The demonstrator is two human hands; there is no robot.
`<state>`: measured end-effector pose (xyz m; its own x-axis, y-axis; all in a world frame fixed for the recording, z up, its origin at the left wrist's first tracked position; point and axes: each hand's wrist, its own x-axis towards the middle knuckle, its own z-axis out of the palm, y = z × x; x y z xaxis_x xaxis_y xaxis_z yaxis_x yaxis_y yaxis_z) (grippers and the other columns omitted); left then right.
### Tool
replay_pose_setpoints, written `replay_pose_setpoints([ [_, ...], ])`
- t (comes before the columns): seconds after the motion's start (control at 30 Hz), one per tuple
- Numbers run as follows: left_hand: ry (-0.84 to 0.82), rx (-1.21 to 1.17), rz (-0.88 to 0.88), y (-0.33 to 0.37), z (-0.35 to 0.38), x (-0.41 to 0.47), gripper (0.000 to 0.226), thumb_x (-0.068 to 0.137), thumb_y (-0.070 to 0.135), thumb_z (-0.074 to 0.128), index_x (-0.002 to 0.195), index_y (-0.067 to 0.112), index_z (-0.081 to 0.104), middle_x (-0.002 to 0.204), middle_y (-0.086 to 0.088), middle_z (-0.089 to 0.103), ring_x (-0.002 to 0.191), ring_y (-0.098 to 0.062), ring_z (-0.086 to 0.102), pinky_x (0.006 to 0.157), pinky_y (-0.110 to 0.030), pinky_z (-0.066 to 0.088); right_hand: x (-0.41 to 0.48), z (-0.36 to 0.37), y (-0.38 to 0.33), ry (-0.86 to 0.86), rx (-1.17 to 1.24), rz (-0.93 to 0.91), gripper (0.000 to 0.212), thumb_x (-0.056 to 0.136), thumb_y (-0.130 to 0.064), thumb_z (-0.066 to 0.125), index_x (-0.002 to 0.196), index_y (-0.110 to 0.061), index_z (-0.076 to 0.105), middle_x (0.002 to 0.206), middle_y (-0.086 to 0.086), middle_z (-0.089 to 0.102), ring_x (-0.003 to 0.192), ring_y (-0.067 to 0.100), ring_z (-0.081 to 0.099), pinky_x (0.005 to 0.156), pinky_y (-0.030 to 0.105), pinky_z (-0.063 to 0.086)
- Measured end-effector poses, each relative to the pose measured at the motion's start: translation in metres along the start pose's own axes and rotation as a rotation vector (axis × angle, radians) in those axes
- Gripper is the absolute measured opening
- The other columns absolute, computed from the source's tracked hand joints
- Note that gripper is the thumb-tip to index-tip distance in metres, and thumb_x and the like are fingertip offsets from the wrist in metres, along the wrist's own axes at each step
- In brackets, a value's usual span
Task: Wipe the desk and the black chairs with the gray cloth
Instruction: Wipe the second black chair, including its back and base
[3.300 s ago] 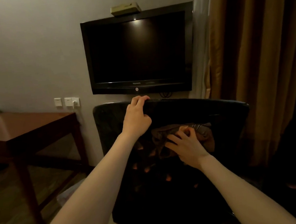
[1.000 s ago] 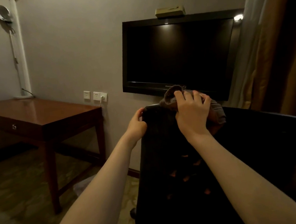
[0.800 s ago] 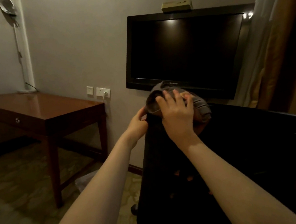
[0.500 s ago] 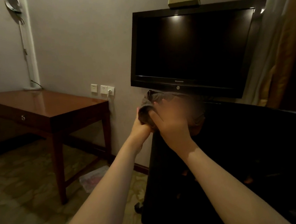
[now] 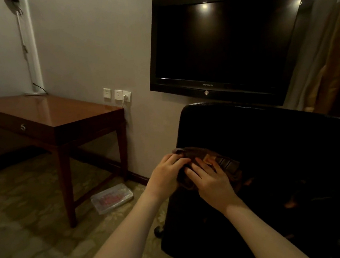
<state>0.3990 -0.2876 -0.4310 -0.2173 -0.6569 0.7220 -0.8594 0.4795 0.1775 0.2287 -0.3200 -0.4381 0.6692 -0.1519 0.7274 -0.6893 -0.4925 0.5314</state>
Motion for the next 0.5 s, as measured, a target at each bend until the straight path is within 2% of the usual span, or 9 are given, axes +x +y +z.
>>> replay_pose_setpoints([
  [0.13, -0.03, -0.016, -0.002, 0.004, 0.02, -0.009, 0.047, 0.068, -0.003, 0.067, 0.114, 0.008, 0.065, 0.109, -0.008, 0.065, 0.102, -0.031, 0.06, 0.085, -0.035, 0.052, -0.023, 0.009, -0.005, -0.026, 0.041, 0.025, 0.035, 0.08, -0.017, 0.047, 0.107, -0.02, 0.07, 0.105, -0.001, 0.071, 0.103, 0.019, 0.066, 0.097, 0.037, 0.036],
  [0.2, -0.039, -0.041, -0.029, 0.009, 0.031, -0.014, 0.045, 0.073, -0.003, 0.063, 0.117, 0.008, 0.064, 0.114, -0.009, 0.063, 0.109, -0.032, 0.057, 0.09, -0.036, 0.049, -0.034, 0.012, -0.009, -0.05, 0.05, 0.053, 0.033, 0.08, -0.018, 0.049, 0.106, -0.021, 0.069, 0.104, -0.001, 0.07, 0.103, 0.018, 0.066, 0.098, 0.036, 0.035],
  [0.27, -0.083, -0.065, -0.047, 0.012, 0.04, -0.02, 0.044, 0.079, -0.001, 0.058, 0.121, 0.009, 0.061, 0.123, -0.008, 0.059, 0.116, -0.031, 0.051, 0.098, -0.035, 0.043, -0.047, 0.013, -0.011, -0.078, 0.056, 0.056, 0.032, 0.074, -0.016, 0.061, 0.105, -0.02, 0.069, 0.102, 0.0, 0.071, 0.101, 0.019, 0.066, 0.097, 0.035, 0.035],
  [0.33, -0.168, -0.075, -0.061, 0.015, 0.053, -0.026, 0.045, 0.082, 0.002, 0.055, 0.126, 0.012, 0.056, 0.129, -0.005, 0.055, 0.12, -0.029, 0.046, 0.104, -0.033, 0.039, -0.062, 0.014, -0.01, -0.163, 0.066, 0.045, 0.051, 0.057, -0.016, 0.079, 0.106, -0.019, 0.066, 0.101, 0.0, 0.071, 0.099, 0.018, 0.067, 0.095, 0.036, 0.036],
  [0.4, -0.25, -0.096, -0.084, 0.018, 0.065, -0.031, 0.048, 0.083, 0.004, 0.052, 0.129, 0.016, 0.053, 0.131, -0.002, 0.051, 0.122, -0.026, 0.043, 0.105, -0.03, 0.037, -0.074, 0.015, -0.009, -0.251, 0.073, 0.024, 0.071, 0.044, -0.02, 0.086, 0.109, -0.021, 0.057, 0.099, -0.001, 0.071, 0.098, 0.017, 0.067, 0.094, 0.035, 0.034],
  [0.43, -0.289, -0.105, -0.092, 0.018, 0.07, -0.033, 0.048, 0.084, 0.006, 0.052, 0.131, 0.018, 0.051, 0.132, -0.002, 0.05, 0.122, -0.025, 0.043, 0.105, -0.03, 0.036, -0.076, 0.015, -0.008, -0.272, 0.071, 0.012, 0.075, 0.041, -0.022, 0.087, 0.108, -0.021, 0.054, 0.097, -0.002, 0.071, 0.097, 0.017, 0.068, 0.094, 0.034, 0.034],
  [0.5, -0.365, -0.085, -0.084, 0.018, 0.07, -0.032, 0.046, 0.085, 0.016, 0.055, 0.131, 0.02, 0.049, 0.13, -0.001, 0.05, 0.118, -0.024, 0.046, 0.101, -0.032, 0.04, -0.073, 0.01, -0.002, -0.283, 0.101, -0.012, 0.07, 0.04, -0.021, 0.086, 0.103, -0.022, 0.057, 0.092, -0.003, 0.071, 0.093, 0.017, 0.069, 0.092, 0.033, 0.034],
])
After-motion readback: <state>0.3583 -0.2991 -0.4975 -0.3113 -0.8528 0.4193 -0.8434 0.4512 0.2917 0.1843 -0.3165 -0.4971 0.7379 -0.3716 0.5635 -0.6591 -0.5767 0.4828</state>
